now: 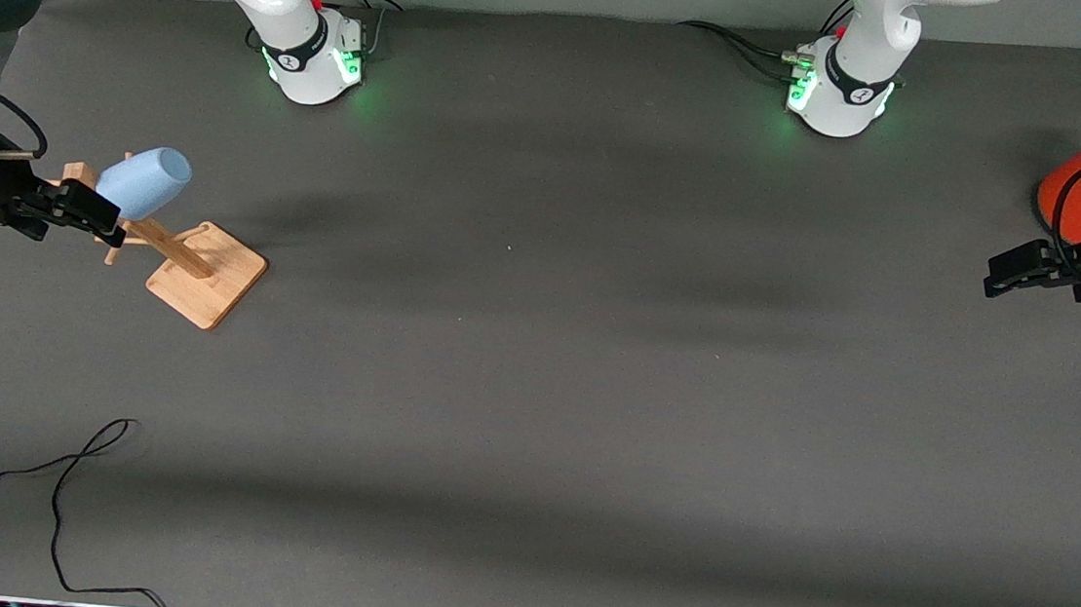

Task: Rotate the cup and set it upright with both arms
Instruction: 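Move the right gripper to the blue cup on the mug tree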

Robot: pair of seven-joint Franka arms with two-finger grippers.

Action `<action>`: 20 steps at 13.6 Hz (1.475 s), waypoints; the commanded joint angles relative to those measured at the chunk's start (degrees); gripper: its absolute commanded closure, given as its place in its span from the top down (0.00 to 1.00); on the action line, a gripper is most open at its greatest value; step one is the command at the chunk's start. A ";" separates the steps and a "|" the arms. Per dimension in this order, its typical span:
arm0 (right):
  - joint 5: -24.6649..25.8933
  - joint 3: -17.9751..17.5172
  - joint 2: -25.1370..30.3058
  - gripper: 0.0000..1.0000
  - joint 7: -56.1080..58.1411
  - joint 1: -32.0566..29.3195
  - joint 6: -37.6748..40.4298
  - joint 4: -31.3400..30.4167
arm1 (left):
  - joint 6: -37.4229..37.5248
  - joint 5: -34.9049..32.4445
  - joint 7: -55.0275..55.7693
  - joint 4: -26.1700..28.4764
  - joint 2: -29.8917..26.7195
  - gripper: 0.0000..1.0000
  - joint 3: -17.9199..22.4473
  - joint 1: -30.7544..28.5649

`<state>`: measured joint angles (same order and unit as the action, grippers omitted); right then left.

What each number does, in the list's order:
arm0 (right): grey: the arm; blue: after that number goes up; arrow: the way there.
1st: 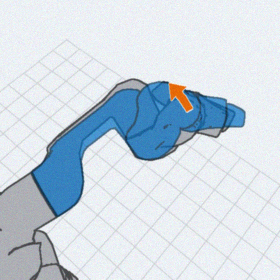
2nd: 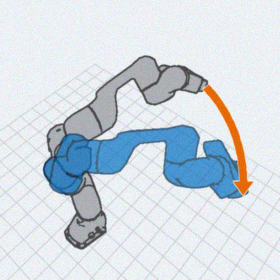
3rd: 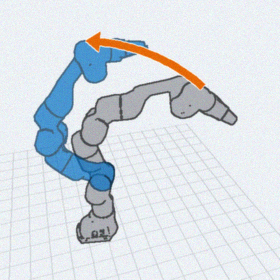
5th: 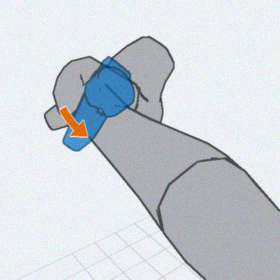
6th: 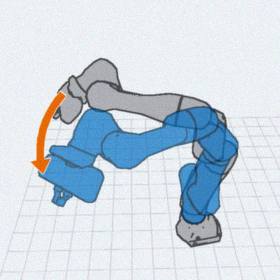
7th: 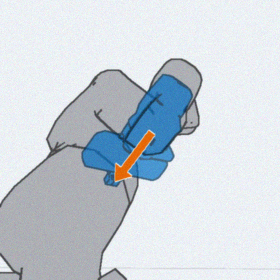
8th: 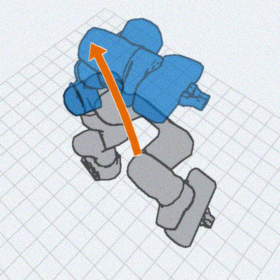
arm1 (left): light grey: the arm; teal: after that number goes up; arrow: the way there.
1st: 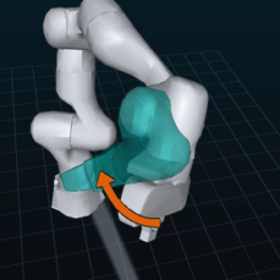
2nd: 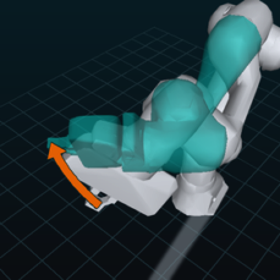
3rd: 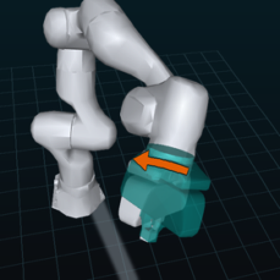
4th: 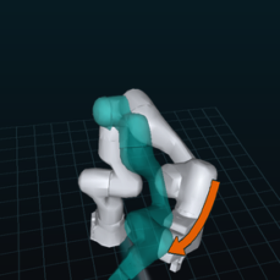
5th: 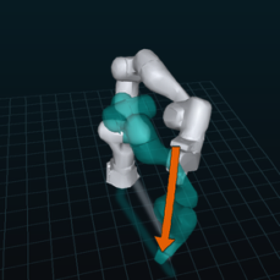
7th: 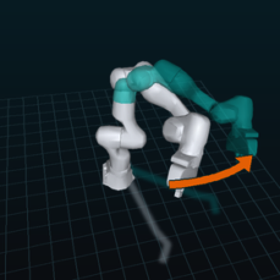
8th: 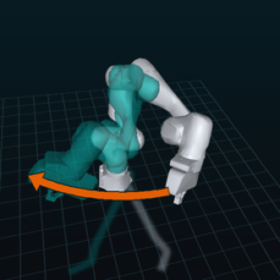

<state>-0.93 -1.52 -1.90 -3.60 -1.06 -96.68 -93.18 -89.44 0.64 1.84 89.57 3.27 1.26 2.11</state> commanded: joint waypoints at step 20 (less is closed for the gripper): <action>-11.81 12.24 17.10 1.00 -50.45 -0.35 2.29 -25.46 | 1.37 -0.55 -0.44 -1.41 0.59 1.00 0.15 0.18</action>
<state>-11.10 9.68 12.27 -49.55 -1.33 -93.35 -114.49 -89.44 0.64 1.84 89.56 3.35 1.28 2.11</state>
